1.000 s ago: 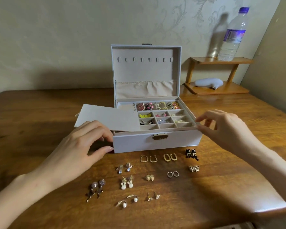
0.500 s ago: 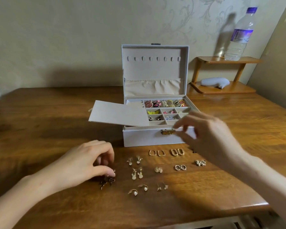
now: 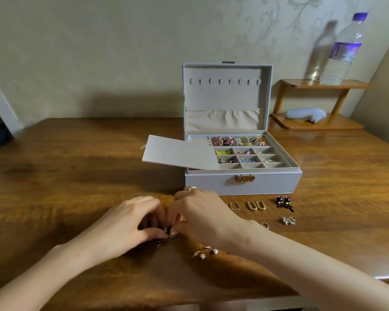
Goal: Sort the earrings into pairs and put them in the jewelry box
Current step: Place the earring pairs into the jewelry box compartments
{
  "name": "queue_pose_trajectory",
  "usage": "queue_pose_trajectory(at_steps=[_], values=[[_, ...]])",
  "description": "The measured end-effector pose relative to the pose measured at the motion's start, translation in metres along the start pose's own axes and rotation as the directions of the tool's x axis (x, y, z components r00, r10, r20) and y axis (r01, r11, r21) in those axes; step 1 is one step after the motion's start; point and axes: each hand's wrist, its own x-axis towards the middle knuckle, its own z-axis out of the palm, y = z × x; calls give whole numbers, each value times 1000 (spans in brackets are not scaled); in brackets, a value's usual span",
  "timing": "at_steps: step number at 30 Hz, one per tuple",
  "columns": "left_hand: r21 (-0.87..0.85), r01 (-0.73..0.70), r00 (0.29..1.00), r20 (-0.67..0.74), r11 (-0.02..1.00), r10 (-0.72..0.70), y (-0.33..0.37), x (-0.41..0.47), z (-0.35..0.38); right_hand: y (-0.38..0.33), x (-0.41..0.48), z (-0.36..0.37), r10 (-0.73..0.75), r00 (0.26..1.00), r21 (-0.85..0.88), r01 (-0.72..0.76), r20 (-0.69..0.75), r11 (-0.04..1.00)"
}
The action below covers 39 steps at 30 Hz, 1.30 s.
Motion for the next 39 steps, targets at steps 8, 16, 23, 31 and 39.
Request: queue_pose_trajectory(at_steps=[8,16,23,31,39], values=[[15,-1,1000,12,1000,0,5,3,2,2,2,-1,18,1000,58,-19,15,998],[-46,-69,994,-86,997,65,23,12,-26,19,1,-38,67,996,179,-55,-64,982],[-158,-167,972,-193,973,135,52,53,-55,52,-6,-86,177,966,276,-121,-190,954],[-223,-162,978,-165,961,126,62,121,-47,101,-13,-101,328,905,350,-225,-270,909],[-265,-206,978,-79,942,191,75,156,-27,134,-20,-97,373,881,408,-237,-293,882]])
